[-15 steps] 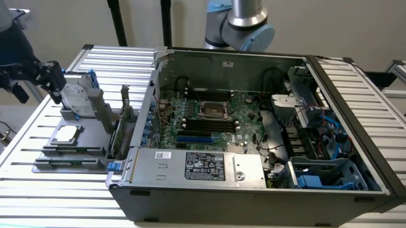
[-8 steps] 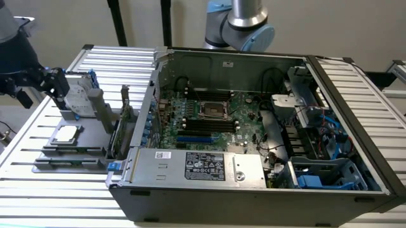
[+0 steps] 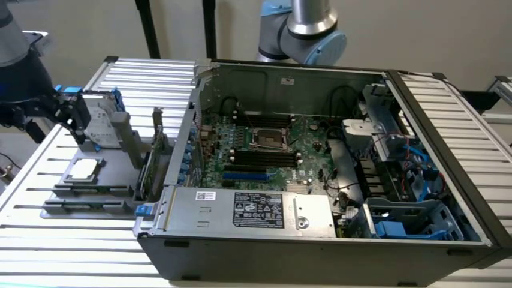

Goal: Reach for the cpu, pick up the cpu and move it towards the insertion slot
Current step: 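Pick up the cpu and move it towards the insertion slot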

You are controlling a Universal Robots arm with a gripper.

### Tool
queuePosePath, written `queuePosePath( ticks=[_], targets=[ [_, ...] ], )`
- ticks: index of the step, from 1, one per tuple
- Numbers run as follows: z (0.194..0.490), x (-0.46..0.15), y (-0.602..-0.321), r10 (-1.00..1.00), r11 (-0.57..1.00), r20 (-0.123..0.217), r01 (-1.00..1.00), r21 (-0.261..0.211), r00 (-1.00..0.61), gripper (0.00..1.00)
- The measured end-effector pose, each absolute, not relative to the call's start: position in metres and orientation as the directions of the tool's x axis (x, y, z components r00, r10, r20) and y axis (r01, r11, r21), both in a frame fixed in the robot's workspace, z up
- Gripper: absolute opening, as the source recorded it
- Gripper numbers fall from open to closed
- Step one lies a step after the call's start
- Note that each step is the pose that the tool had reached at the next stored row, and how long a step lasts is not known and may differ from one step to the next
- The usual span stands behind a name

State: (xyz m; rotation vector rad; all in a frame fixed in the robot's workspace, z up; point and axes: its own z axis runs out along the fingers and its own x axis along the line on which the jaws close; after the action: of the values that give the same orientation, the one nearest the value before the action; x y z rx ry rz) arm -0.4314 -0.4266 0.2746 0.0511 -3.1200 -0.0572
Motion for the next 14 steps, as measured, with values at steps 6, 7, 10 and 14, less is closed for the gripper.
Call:
queuePosePath(
  ticks=[6, 7, 10, 14],
  targets=[
    [0.264, -0.431, -0.428, -0.034, 0.999, 0.020, -0.033, 0.037, -0.999, 0.76],
    [0.262, -0.431, -0.428, -0.034, 0.999, 0.020, -0.033, 0.037, -0.999, 0.76],
    [0.256, -0.431, -0.429, -0.034, 0.999, 0.020, -0.033, 0.037, -0.999, 0.76],
    [0.249, -0.431, -0.430, -0.035, 0.999, 0.020, -0.034, 0.037, -0.999, 0.76]
  ],
)
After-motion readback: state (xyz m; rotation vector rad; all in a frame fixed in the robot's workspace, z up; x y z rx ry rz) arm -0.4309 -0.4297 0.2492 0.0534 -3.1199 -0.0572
